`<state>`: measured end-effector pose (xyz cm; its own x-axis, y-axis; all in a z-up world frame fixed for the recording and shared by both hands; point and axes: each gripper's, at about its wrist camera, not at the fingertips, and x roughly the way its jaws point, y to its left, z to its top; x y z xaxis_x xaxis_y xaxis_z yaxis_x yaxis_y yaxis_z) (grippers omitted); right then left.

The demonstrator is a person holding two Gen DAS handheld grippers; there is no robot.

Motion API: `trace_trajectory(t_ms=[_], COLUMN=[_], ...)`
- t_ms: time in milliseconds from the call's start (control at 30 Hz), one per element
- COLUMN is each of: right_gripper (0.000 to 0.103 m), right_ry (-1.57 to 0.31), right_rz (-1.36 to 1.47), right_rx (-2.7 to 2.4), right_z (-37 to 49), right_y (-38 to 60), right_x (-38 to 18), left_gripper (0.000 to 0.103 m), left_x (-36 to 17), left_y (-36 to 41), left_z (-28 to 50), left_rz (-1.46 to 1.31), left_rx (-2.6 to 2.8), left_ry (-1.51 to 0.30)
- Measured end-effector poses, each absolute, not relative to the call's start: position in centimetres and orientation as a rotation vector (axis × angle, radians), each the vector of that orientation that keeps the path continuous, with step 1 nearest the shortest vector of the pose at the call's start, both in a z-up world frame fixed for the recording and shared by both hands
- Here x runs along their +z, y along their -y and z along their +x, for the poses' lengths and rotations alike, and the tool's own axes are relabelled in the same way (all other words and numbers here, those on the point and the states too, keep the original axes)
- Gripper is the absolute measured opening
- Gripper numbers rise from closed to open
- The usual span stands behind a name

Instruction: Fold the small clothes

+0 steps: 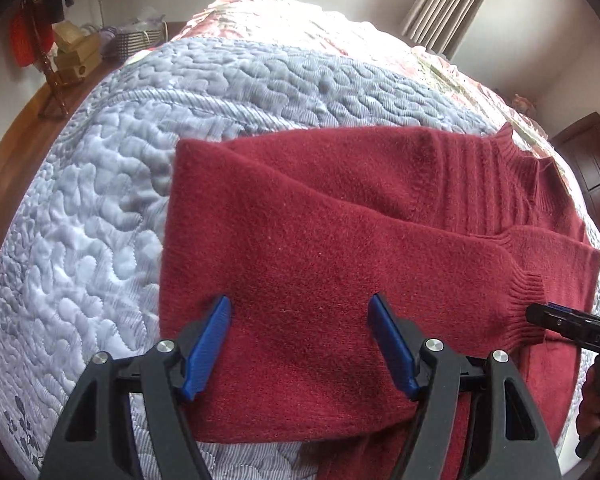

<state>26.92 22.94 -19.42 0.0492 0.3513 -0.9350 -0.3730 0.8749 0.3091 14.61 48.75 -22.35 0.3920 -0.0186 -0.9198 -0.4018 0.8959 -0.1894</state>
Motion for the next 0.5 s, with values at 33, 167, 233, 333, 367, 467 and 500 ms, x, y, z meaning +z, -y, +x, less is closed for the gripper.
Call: trace_trajectory(t_ms=[33, 167, 233, 333, 367, 467, 500], right_gripper=[0.042, 0.010, 0.006, 0.005, 0.005, 0.005, 0.005], right_ry=[-1.414, -1.409, -1.398, -1.359, -1.342, -1.294, -1.276], right_rz=[-0.036, -0.033, -0.027, 0.009, 0.021, 0.066, 0.062], right_rx=[0.546, 0.585, 0.607, 0.646, 0.655, 0.672, 0.667], right_z=[27.0, 26.9, 26.8, 26.7, 26.8, 27.1, 27.3], right_y=[-23.2, -24.1, -24.4, -23.8, -23.5, -21.6, -21.0], right_x=[-19.5, -19.5, -19.3, -17.7, -17.1, -14.8, -14.0], left_gripper=[0.071, 0.071, 0.071, 0.072, 0.072, 0.072, 0.072], left_x=[-22.5, -22.8, -22.3, -20.6, -19.9, -18.2, -18.0], left_y=[-48.6, -48.6, -48.8, -49.5, -49.8, -50.3, -50.3], left_z=[14.7, 14.7, 14.6, 14.2, 14.0, 13.9, 14.1], left_rz=[-0.406, -0.401, -0.420, -0.472, -0.483, -0.486, -0.482], left_rx=[0.249, 0.240, 0.237, 0.247, 0.257, 0.280, 0.288], left_ry=[-1.157, -1.165, -1.158, -1.116, -1.091, -1.044, -1.039])
